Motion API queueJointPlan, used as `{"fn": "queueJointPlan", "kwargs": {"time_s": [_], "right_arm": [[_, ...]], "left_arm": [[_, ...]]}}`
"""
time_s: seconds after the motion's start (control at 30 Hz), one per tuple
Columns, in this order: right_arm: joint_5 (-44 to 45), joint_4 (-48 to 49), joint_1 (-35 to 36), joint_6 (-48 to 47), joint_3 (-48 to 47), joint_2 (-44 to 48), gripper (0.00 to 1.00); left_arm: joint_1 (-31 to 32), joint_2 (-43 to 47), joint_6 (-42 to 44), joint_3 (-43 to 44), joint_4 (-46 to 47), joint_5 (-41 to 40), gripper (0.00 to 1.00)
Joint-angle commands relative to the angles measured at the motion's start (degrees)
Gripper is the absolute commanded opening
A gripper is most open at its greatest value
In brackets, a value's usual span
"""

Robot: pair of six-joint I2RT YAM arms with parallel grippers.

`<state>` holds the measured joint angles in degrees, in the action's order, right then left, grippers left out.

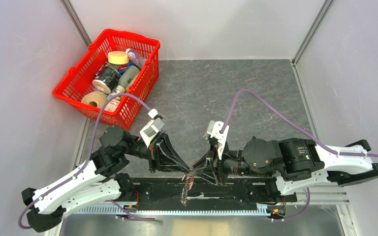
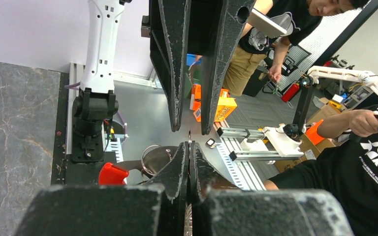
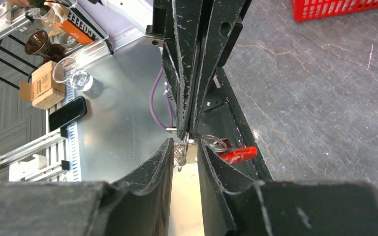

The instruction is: Put the keys on the keyring

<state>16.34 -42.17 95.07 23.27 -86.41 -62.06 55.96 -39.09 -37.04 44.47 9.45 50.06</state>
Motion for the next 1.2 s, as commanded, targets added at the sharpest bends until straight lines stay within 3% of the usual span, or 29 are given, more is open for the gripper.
{"fn": "queueJointPlan", "kwargs": {"time_s": [0.0,0.33,0.43,0.5,0.77,0.87,0.97,1.17], "right_arm": [[-0.50,0.56,-0.70,0.88,-2.60,-0.50,0.30],[-2.30,0.82,-2.05,1.06,-2.70,-1.05,0.18],[-2.78,1.16,-2.33,0.96,-2.51,-0.98,0.12],[-3.63,1.48,-2.59,0.98,-2.44,-1.13,0.01],[-3.01,5.94,-2.69,-0.25,0.76,-0.34,0.00],[-0.95,6.58,-2.69,-0.40,1.57,1.02,0.00],[0.76,6.58,-2.69,-0.39,1.77,2.00,0.00],[1.56,6.37,-2.69,-0.63,1.86,2.44,0.00]], "left_arm": [[-0.03,0.72,0.12,2.28,1.69,1.27,0.02],[0.02,0.86,0.30,2.29,1.69,1.35,0.02],[0.02,0.77,0.39,2.29,1.71,1.35,0.02],[-0.01,0.75,0.39,2.29,1.80,1.33,0.02],[-0.03,1.00,0.08,2.22,1.80,0.18,0.03],[-0.03,2.17,0.50,2.42,0.14,-0.78,0.22],[-0.02,3.43,1.56,2.73,-2.29,-2.27,0.33],[-0.01,3.90,2.31,2.91,-4.08,-3.86,0.37]]}}
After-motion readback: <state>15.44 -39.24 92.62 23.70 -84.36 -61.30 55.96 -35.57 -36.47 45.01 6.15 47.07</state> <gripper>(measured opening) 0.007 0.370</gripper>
